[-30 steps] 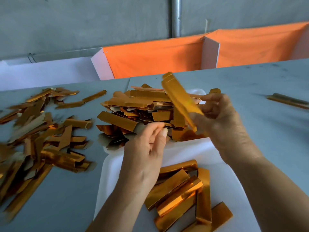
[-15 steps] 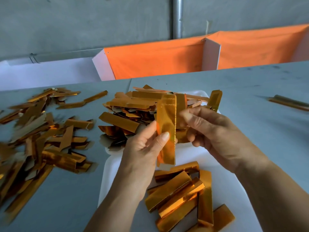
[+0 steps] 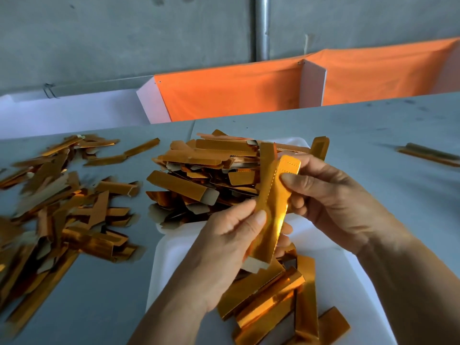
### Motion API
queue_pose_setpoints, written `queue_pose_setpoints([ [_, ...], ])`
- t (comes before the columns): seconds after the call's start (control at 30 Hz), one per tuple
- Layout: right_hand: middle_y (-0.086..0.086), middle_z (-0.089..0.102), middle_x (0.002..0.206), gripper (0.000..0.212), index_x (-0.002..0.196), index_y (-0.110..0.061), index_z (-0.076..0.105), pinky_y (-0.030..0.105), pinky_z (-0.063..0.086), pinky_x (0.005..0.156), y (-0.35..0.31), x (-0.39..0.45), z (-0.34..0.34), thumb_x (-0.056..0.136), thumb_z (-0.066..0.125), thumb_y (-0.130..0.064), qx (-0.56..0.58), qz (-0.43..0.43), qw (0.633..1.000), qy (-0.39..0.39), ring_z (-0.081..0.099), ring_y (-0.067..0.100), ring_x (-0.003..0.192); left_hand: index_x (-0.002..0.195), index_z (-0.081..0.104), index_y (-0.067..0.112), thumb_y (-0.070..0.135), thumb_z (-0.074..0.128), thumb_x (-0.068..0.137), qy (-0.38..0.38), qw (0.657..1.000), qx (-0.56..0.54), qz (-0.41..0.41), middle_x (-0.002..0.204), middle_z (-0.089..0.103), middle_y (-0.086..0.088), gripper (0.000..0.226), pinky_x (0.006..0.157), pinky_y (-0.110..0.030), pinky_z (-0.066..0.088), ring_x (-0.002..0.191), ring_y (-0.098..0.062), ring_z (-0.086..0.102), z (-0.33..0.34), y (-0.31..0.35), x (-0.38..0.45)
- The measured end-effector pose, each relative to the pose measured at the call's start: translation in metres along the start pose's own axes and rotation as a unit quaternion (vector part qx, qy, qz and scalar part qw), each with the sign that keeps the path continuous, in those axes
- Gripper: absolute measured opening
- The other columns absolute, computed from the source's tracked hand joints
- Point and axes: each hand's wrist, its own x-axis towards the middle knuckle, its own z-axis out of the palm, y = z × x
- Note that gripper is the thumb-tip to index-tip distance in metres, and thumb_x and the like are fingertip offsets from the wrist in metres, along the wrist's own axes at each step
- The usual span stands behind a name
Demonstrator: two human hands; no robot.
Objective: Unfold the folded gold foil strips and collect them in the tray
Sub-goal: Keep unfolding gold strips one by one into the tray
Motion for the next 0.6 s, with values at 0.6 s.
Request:
queue_pose_setpoints([
  [0.6,0.004,0.057,0.063,0.021,0.067,-0.015,0.063,0.017,0.043,0.047,-0.003,-0.001,-0.004,0.067,0.074,-0.034,-0.075,0.016,0.997,0.031,0.049,0.01,0.049,0.117,0.062,0.022,0.051,0.052,0.082,-0.006,0.996,-0.048,-0.069,0.1,0.073,-0.002,0.047,0.067,-0.02,0.054,0.082,-0.015,0.07,0.003,0.011,-0.003],
])
